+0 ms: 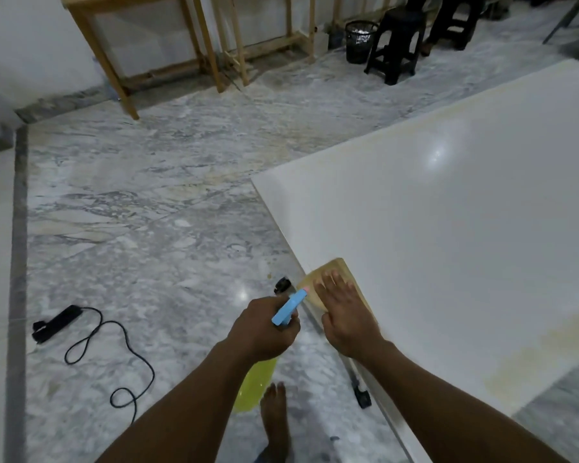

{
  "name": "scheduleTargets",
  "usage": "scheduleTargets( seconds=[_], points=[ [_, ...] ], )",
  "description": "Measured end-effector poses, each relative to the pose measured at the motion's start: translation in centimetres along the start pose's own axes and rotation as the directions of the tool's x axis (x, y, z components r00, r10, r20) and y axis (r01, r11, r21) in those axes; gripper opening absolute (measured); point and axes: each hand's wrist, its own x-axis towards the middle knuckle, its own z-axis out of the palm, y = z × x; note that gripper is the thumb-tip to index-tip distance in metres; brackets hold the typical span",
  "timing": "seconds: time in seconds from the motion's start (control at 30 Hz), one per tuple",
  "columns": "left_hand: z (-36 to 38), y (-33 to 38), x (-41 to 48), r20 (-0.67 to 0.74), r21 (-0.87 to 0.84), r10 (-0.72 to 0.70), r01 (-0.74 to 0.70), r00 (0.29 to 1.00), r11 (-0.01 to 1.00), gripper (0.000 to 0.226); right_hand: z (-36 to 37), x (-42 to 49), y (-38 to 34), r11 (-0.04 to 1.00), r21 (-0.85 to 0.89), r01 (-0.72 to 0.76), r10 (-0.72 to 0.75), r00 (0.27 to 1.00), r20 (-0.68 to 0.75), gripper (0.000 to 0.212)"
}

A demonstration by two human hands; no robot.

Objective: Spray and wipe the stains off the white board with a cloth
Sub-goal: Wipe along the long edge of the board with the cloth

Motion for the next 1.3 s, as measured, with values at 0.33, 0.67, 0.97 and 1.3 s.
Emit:
scheduleTargets(
  seconds=[0.33,0.67,0.97,1.3],
  points=[
    [12.2,7.8,-13.5,0.069,0.06,0.044,-0.048,0.997,0.997,0.014,0.1,-29.6,2.0,0.997,0.072,-0.042,0.044,0.999,-0.024,0.065],
    [14.2,11.5,-18.3,0.084,0.052,0.079,-0.083,0.993,0.995,0.016,-5.4,-41.2,3.2,-0.097,0.805,-0.585,0.779,0.459,0.427,0.027],
    [8.4,12.9,-16.5,0.082,0.069,0.174,-0.179,0.981,0.981,0.019,-14.0,-26.4,-3.1,-0.651,0.746,-0.142,0.316,0.842,0.437,0.051],
    [-5.2,4.3,-6.0,0.04,0.244,0.079,-0.086,0.996,0.966,0.029,-12.3,-5.6,-10.7,-0.619,0.739,-0.265,0.241,0.832,0.499,0.05]
  ],
)
